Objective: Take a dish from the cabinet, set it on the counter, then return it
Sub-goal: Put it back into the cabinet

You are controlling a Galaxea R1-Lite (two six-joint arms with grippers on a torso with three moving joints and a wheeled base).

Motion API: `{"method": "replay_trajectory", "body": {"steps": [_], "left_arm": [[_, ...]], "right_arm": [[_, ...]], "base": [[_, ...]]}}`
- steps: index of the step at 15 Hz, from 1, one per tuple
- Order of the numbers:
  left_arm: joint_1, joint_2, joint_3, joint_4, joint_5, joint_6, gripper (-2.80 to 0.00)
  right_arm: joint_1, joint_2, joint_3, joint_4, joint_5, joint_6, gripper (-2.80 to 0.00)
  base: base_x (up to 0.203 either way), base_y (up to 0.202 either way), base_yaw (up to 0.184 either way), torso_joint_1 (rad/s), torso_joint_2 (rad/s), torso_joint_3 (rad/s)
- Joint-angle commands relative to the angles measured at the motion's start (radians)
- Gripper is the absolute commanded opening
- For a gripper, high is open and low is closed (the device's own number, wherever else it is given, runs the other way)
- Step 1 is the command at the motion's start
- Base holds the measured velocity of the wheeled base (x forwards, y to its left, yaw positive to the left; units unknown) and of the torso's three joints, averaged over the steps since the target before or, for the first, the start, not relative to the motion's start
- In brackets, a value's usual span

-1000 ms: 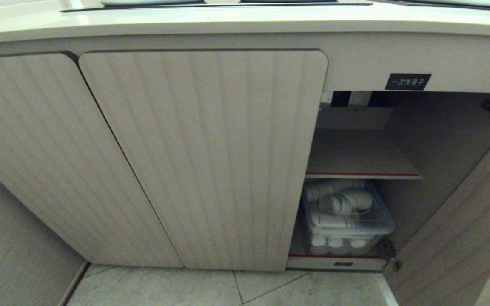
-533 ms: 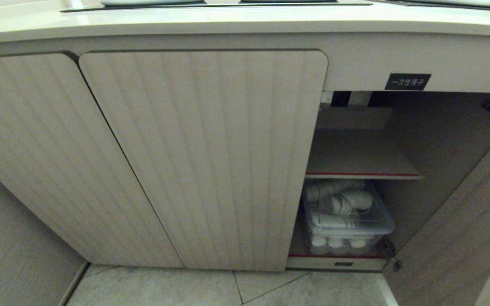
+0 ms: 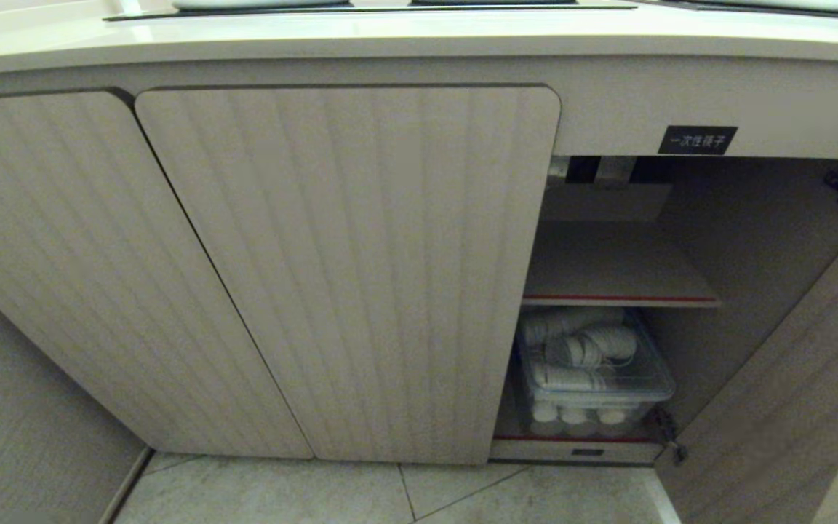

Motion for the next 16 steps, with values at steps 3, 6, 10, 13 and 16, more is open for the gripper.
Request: {"method": "replay_trajectory", "body": {"steps": [3,6,10,13,16], "left_arm": [[0.0,0.0,0.0,0.0,-0.001,0.0,-2.8],[0.0,0.0,0.0,0.0,0.0,0.0,-2.8],[0.0,0.0,0.0,0.0,0.0,0.0,-2.8],[0.0,0.0,-0.001,0.0,0.0,0.001,-2.8],[0.0,0.0,-0.001,0.0,0.0,0.0,-2.8]], "right_arm": [[-0.002,0.004,0.0,0.001,0.002,0.003,-2.8],[-0.005,0.011,0.004,-0.007,0.002,0.01,-2.8],[-0.018,0.062,-0.012,-0.013,0.002,0.012,-2.8],[-0.031,0.14,-0.026,-0.062,0.002,0.026,-2.8],[-0.034,0.232,-0.049,-0.149,0.002,0.066,-2.8]], "base": [[0.0,0.0,0.0,0.0,0.0,0.0],[0.0,0.0,0.0,0.0,0.0,0.0],[0.0,0.0,0.0,0.0,0.0,0.0],[0.0,0.0,0.0,0.0,0.0,0.0],[0.0,0.0,0.0,0.0,0.0,0.0]]}}
